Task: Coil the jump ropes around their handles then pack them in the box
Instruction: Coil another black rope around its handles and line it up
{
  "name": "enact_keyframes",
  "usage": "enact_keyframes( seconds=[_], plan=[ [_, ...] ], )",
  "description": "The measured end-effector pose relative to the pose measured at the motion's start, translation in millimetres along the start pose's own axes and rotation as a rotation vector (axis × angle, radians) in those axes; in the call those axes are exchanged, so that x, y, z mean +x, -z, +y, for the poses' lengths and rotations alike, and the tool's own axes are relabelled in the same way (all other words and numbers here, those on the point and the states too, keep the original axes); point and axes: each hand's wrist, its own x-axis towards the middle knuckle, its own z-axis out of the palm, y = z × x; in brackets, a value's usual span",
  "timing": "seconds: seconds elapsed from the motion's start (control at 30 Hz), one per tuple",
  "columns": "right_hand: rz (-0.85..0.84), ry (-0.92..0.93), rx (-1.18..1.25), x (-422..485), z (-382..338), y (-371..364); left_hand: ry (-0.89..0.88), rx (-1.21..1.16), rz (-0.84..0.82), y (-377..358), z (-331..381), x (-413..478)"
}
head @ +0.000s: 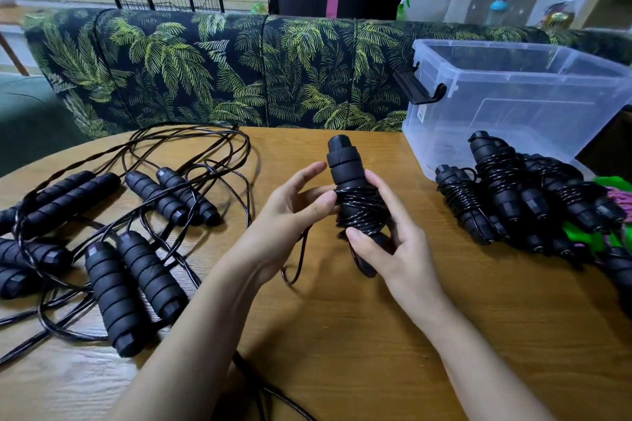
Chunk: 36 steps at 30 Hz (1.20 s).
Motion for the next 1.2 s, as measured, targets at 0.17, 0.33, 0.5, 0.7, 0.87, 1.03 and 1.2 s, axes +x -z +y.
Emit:
enact_keyframes(
  seconds=[0.17,0.33,0.5,0.7,0.87,1.03,1.2],
  plan=[
    [0.074,0.117,-0.174,0,7,-1,-0.032,0.077,0.066,-3,-3,0],
    [0.091,0.164,-0.509,-1,12,-7,-0.095,0.148,0.143,-16,-6,-4],
    [0.098,0.146,-0.477,0,18,-5,-0.093,0.202,0.134,-14,-5,-4],
    [0.027,0.073,-0.444,-1,15,-5,-0.105,0.219,0.183,-11,-4,-4],
    [0.012,0.016,-0.18,2,17,-2,-0.054,0.129,0.169,-10,0,-5],
    [-0.014,0.038,-0.252,-1,13,-7,-0.028,0.096,0.221,-10,3,-5],
    [-0.061,-0.005,0.008,1,5,-1,0.029,0.047,0.194,-8,8,-5]
  ],
)
